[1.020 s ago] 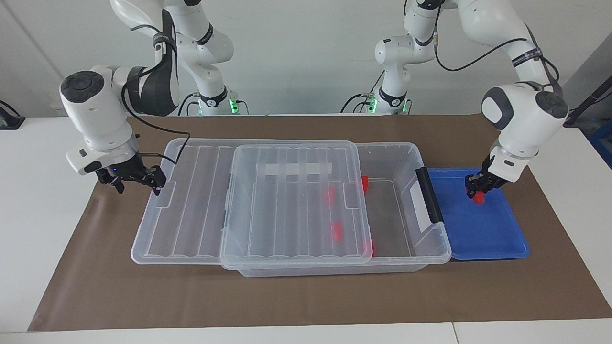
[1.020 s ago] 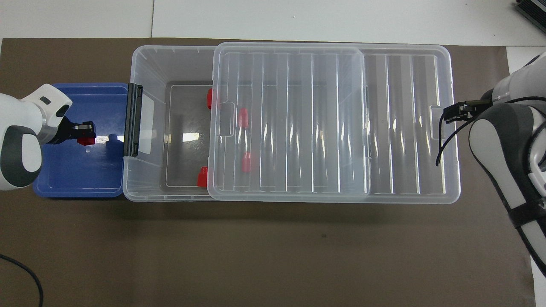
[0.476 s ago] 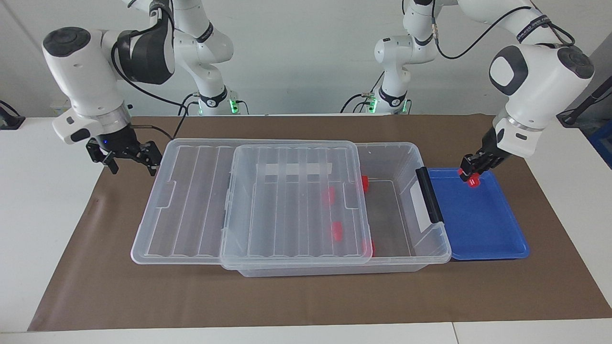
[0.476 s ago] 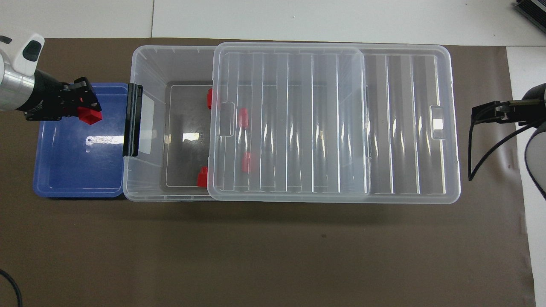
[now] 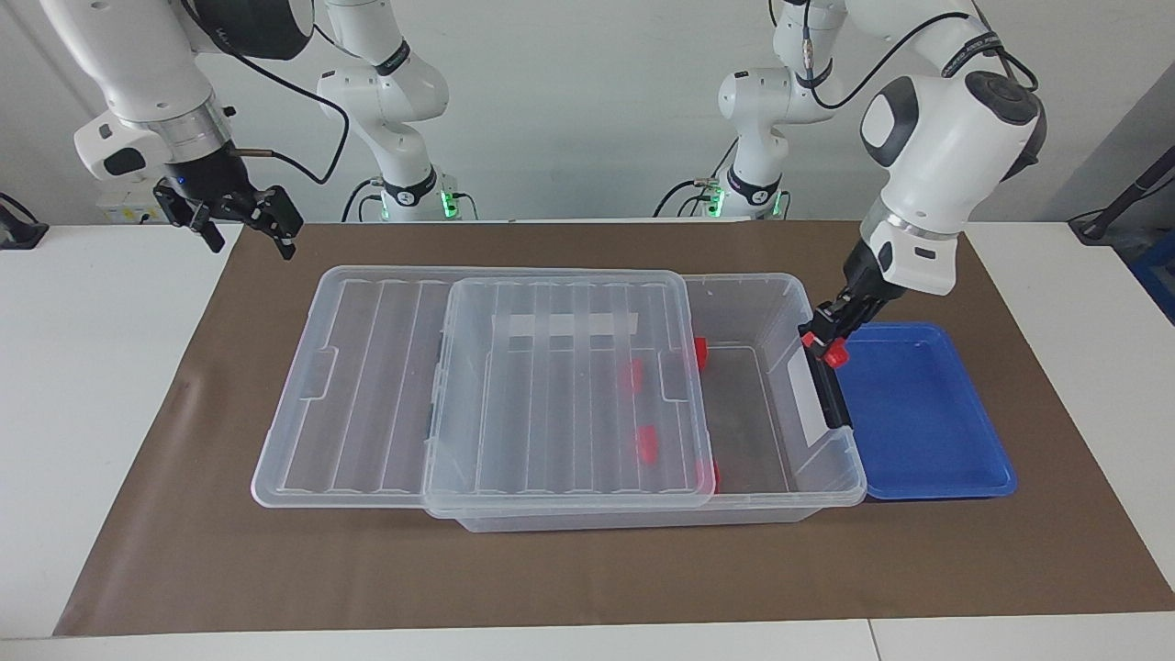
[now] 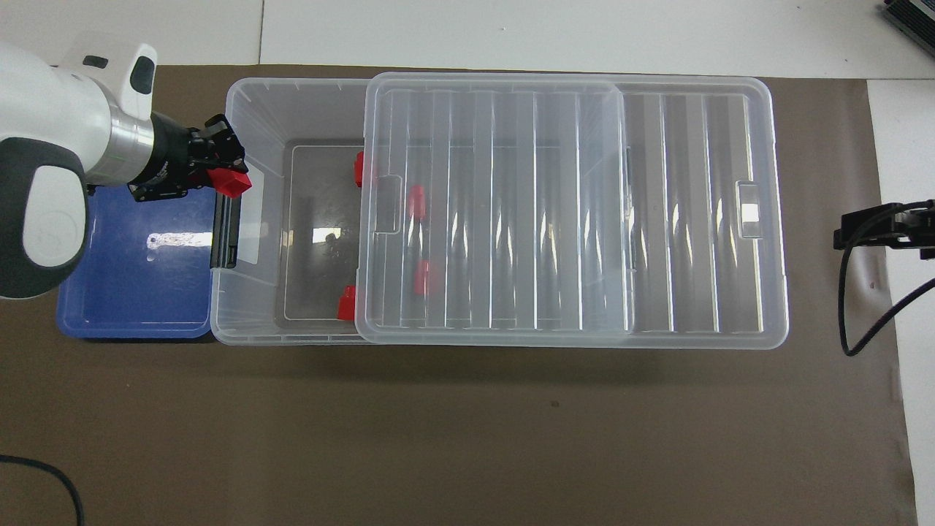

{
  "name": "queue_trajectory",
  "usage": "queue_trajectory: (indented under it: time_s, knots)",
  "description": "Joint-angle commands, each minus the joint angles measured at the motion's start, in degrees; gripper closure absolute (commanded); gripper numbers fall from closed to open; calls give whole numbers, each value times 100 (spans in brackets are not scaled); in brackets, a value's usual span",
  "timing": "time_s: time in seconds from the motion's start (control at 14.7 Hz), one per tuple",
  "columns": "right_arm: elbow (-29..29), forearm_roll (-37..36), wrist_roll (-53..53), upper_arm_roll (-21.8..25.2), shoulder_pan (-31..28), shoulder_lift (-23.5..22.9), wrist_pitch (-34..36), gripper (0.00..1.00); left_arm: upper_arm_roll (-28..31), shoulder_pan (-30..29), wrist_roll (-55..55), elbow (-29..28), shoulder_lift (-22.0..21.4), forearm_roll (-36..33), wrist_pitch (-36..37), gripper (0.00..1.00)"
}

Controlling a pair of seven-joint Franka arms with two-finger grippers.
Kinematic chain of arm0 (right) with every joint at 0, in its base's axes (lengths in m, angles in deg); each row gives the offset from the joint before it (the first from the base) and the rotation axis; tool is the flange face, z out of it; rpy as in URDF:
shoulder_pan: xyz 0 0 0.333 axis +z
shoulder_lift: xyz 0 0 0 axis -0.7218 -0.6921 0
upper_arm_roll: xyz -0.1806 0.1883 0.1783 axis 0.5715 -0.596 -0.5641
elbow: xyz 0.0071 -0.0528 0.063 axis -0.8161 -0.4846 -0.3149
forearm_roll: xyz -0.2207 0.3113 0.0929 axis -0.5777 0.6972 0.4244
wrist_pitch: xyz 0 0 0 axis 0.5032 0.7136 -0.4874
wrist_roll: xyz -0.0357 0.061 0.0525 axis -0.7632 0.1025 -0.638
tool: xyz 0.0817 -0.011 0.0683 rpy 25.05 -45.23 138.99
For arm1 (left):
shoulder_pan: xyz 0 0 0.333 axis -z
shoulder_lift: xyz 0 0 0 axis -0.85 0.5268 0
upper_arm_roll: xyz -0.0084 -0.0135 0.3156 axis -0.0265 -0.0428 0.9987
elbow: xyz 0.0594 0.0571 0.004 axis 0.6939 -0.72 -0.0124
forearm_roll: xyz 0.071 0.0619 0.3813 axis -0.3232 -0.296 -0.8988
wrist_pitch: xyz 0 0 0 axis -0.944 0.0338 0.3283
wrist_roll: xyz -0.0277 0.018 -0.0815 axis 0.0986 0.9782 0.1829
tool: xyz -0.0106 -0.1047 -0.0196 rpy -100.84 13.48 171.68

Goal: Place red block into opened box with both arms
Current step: 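Carry the red block over the opened box with the left gripper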

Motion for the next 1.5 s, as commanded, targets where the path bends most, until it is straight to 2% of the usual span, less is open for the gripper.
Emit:
queue_trajectory:
  time_s: [0.0, 0.2, 0.48, 0.75, 1.09, 1.43]
  knots:
    - [-88, 103, -83, -36, -1, 43, 60, 0, 71, 440, 144, -812, -180, -301, -899, 100]
    - [122, 155, -48, -36, -1, -1, 463, 0, 71, 458, 57, -997, -101, -345, -1182, 100]
    - [26, 287, -92, -35, -1, 34, 394, 0, 62, 572, -76, -1331, -31, -890, -1585, 100]
    - [-184, 235, -118, -62, 113, 122, 254, 0, 62, 879, -40, -1332, 417, -1251, -1893, 100]
    - [-203, 199, -127, -71, 131, 130, 192, 0, 71, 907, -32, -1341, 988, -1550, -2306, 100]
    - [-211, 208, -118, -71, 122, 130, 157, 0, 62, 906, 64, -1691, 1121, -1541, -2833, 100]
